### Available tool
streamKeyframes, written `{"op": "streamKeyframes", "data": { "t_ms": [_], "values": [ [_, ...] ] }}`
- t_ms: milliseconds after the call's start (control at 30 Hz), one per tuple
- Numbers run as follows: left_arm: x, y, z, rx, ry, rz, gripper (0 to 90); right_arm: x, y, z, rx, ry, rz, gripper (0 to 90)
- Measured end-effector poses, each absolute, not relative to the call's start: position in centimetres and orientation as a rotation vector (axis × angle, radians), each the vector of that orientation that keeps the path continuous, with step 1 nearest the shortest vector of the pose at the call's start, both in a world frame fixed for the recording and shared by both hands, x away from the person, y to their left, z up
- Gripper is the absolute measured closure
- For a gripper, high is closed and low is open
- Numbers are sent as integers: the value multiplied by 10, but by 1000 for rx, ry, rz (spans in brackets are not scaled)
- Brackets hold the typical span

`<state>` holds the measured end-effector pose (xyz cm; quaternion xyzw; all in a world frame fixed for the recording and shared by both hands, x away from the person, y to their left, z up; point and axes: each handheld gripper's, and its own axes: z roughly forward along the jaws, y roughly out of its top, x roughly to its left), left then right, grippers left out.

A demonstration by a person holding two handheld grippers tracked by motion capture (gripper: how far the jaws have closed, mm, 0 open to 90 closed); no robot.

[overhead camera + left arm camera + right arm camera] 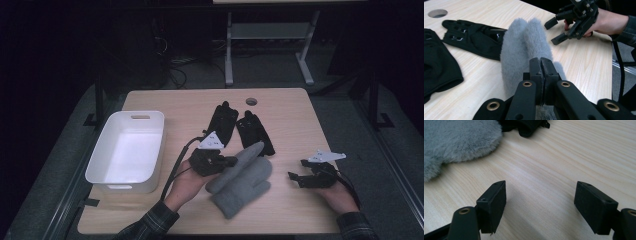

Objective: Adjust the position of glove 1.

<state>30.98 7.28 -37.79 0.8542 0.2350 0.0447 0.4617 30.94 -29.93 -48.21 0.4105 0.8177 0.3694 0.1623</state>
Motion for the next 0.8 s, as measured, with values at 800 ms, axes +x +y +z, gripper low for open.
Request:
{"op": "streamKeyframes", "data": {
  "t_ms": [800],
  "values": [
    [290,38,-400,2165,495,-31,873,309,-299,-482,1171,2334,1053,255]
  ]
}}
